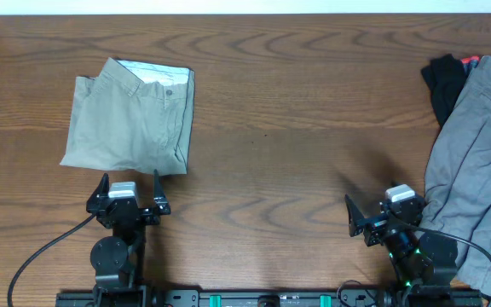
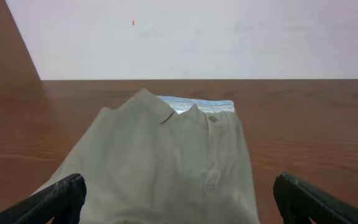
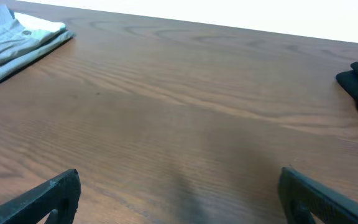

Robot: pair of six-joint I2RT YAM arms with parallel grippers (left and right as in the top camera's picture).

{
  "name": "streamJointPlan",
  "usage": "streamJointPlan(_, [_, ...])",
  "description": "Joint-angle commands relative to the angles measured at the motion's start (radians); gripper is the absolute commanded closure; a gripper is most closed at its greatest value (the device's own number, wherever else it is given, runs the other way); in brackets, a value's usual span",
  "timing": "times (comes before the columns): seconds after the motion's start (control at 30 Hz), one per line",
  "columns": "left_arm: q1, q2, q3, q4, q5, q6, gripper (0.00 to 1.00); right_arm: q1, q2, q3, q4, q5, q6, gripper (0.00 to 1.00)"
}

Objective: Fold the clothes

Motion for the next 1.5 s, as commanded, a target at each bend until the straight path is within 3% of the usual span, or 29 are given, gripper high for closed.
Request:
streamJointPlan(0.0, [-0.003,-0.007,-0.021,-0.035,-0.034,0.013,0.02,-0.003,-0.006,-0.005,0.002,0.000,-0.013,0.01])
streamJointPlan(1.47, [-0.003,-0.007,-0.021,-0.033,-0.034,0.013,0.02,-0.003,-0.006,-0.005,0.022,-0.034,-0.012,0.01])
